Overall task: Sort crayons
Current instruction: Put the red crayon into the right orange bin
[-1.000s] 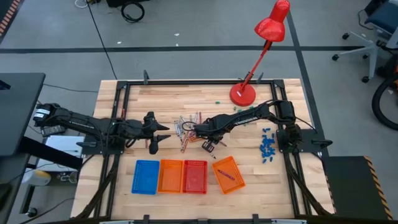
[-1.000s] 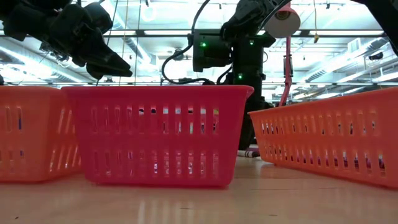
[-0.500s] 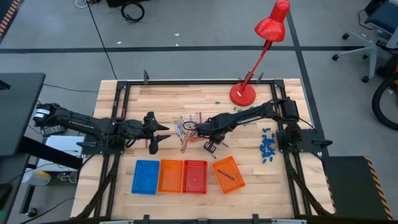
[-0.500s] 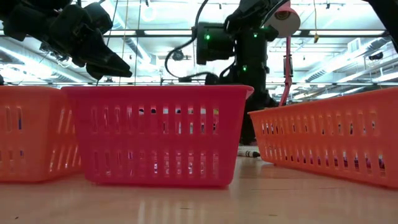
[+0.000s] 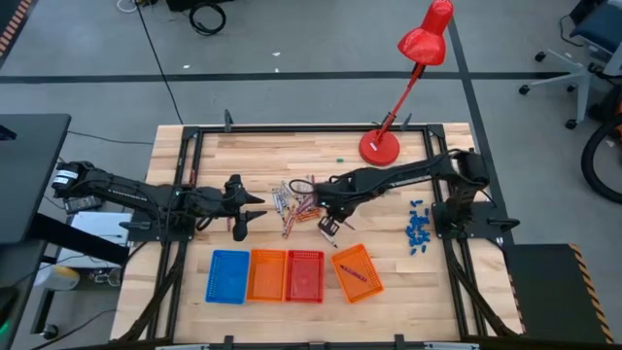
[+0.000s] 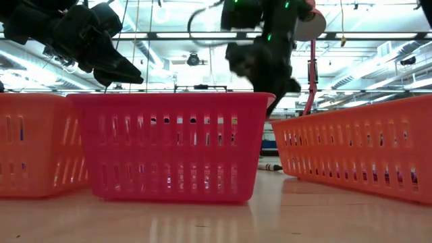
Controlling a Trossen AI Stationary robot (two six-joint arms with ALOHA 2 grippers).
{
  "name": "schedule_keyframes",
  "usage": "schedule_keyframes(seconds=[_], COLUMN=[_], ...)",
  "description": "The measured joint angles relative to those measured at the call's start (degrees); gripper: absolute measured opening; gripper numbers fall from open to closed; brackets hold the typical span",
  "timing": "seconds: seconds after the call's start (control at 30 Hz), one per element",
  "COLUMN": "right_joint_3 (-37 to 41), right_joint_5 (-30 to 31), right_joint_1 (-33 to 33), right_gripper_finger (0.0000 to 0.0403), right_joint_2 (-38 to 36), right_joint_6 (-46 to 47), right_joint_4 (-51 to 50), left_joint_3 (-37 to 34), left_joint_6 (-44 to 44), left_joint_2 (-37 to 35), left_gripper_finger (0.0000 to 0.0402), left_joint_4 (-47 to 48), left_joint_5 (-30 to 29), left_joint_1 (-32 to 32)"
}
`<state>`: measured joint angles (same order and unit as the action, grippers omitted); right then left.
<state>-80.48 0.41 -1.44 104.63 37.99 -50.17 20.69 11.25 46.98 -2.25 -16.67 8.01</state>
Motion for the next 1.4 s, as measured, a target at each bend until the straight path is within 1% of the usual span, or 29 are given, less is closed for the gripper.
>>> schedule_keyframes(seconds=[0.13, 0.3, 0.43, 0.57, 0.77, 0.9, 1.0, 1.07, 1.13, 1.3, 1.4], right_joint_3=[0.0, -0.1, -0.1, -0.1, -0.1, -0.1, -0.1, -0.1, -0.1, -0.1, -0.1], right_joint_5=[-3.2, -4.9, -5.2, -5.1, -4.7, -4.8, -8.4, -11.3, -12.4, -11.8, -8.8], right_joint_1=[-2.9, -7.8, -12.1, -16.1, -19.8, -20.6, -20.4, -19.5, -18.6, -16.1, -14.2], right_gripper_finger=[0.0025, 0.0025, 0.0026, 0.0039, 0.0061, 0.0066, 0.0066, 0.0067, 0.0067, 0.0067, 0.0067], right_joint_2=[-3.6, -5.3, -4.4, -2.8, -0.5, 3.3, 5.8, 5.9, 5.0, 1.1, 0.1], right_joint_6=[3.5, 8.8, 14.1, 18.5, 22.9, 24.4, 23.3, 22.9, 22.9, 21.2, 17.7], right_joint_4=[0.0, 0.0, -0.1, -0.8, -0.6, -0.4, -0.7, -0.8, -0.8, -1.4, -1.3], left_joint_3=[0.0, 0.0, 0.0, 0.0, 0.0, 0.0, 0.0, 0.0, 0.0, 0.0, 0.0], left_joint_6=[0.0, 0.0, 0.0, 0.8, 1.2, 1.2, 1.2, 1.2, 1.0, 0.1, -0.1], left_joint_2=[0.0, 0.0, 0.0, 0.0, 0.0, 0.0, 0.0, 0.0, 0.0, 0.0, 0.0], left_gripper_finger=[0.0173, 0.0173, 0.0173, 0.0173, 0.0173, 0.0173, 0.0173, 0.0173, 0.0173, 0.0173, 0.0173], left_joint_4=[0.0, 0.0, 0.0, 0.0, -0.1, -0.2, -0.6, -0.7, -0.9, -0.9, -0.9], left_joint_5=[0.0, 0.0, 0.0, 0.0, 0.0, 0.0, 0.0, 0.0, 0.0, -0.1, -0.1], left_joint_1=[0.0, 0.0, 0.0, 0.0, 0.0, -0.1, -0.2, -0.2, -0.2, -0.2, -0.2])
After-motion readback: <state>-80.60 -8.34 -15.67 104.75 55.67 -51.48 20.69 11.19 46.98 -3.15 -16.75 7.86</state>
